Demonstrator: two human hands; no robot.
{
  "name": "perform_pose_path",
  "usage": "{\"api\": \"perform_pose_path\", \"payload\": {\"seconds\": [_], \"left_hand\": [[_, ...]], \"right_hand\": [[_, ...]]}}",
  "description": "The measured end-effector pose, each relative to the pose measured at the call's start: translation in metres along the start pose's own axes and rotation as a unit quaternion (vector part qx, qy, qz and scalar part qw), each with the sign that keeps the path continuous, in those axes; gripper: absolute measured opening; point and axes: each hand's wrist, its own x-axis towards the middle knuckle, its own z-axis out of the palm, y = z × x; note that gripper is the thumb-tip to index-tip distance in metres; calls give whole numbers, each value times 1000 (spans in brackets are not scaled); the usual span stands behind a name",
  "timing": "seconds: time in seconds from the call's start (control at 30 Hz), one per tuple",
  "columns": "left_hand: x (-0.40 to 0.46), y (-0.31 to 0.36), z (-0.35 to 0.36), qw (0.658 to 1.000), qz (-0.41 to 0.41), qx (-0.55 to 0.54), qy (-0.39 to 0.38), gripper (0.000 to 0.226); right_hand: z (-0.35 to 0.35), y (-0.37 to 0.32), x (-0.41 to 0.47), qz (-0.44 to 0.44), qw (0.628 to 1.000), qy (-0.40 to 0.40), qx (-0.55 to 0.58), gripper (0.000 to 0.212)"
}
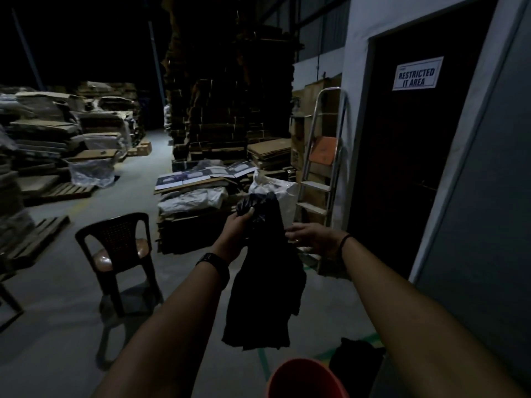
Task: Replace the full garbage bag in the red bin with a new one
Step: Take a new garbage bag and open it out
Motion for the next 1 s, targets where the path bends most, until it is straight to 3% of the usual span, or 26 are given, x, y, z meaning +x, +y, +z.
{"api": "perform_pose_path", "payload": {"seconds": [0.07,0.17,0.3,0.43,0.5,0.57,0.7,0.8,0.93,1.0], "left_hand": [[-3,1,3,1000,6,-16,-16,43],[-12,-1,7,996,6,-11,-91,52],[-25,-13,8,980,-36,55,-188,45],[-17,-20,-4,962,-108,212,-131,29],[-13,-20,-8,968,-102,205,-103,18],[-8,-18,-11,989,-74,114,-67,17],[4,-5,-4,1000,-11,-6,-1,15],[8,8,4,999,-5,-38,32,13],[11,19,7,999,-11,-37,38,32],[12,22,6,998,-12,-26,52,33]], "right_hand": [[8,1,-3,1,999,29,-35,10],[22,-5,-5,-39,996,78,-16,14],[23,-13,18,-102,968,227,17,16],[6,-18,45,-141,923,349,79,19],[-1,-20,50,-133,908,387,89,15],[-8,-18,55,-120,912,383,83,9],[4,-25,39,-142,934,327,-9,19],[22,-36,16,-213,930,293,-65,26],[39,-58,-4,-232,949,202,-62,11],[46,-68,-23,-199,969,147,-29,31]]}}
